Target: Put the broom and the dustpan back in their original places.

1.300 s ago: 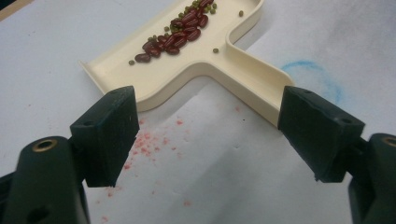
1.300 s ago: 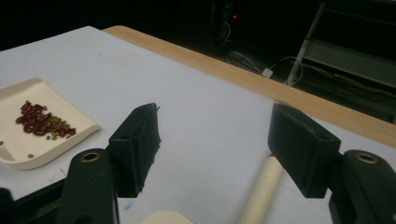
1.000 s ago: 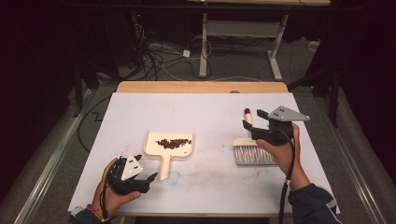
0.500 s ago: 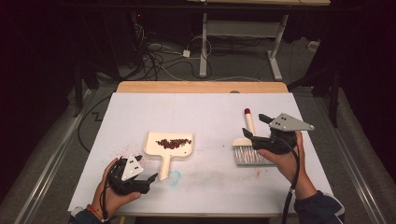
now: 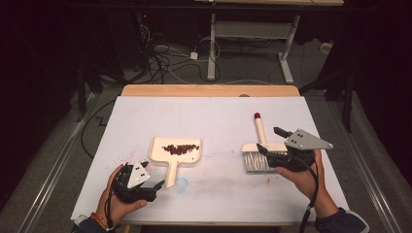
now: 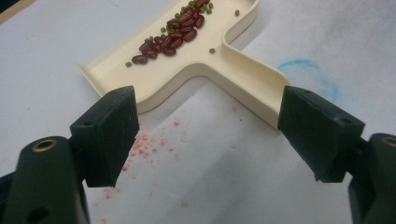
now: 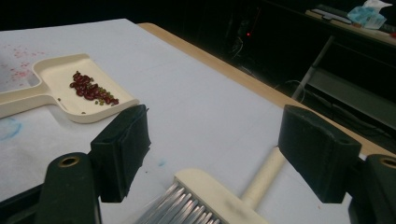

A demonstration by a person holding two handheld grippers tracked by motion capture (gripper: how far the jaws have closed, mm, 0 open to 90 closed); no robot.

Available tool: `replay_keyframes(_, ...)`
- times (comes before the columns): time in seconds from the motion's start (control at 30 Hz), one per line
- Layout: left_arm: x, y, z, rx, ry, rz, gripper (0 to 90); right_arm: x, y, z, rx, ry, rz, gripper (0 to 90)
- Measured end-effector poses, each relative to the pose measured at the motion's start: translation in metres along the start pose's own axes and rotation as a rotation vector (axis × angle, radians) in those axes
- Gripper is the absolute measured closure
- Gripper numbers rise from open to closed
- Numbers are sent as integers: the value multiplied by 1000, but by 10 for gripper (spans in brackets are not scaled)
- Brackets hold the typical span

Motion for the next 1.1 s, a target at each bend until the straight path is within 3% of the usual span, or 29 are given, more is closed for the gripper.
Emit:
replay_keyframes(0.4,1,0,0,-2,-11,-25,198,3,22,10,-7,-3,33,253)
replay_keyframes(0.57,0,1,-1,7,-11,-22,198,2,32,13,-8,-9,20,251)
replay_keyframes(0.83,2,0,-2,0,-14,-26,198,-1,54,19,7,5,10,253)
replay_keyframes(0.97,2,-1,-2,-3,-16,-30,198,-1,68,23,23,39,40,257)
replay_keyframes(1.1,2,-1,-2,-4,-17,-30,198,5,85,25,30,20,0,257)
Point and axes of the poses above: each handheld gripper's, and its own axes: z roughly backward along the jaws, y roughly out of its underside, x roughly to its left, the point moved 10 cm from there along -z, roughly forward along the jaws, and after that the axes turned 5 degrees about -z, right-handed, at the moved point
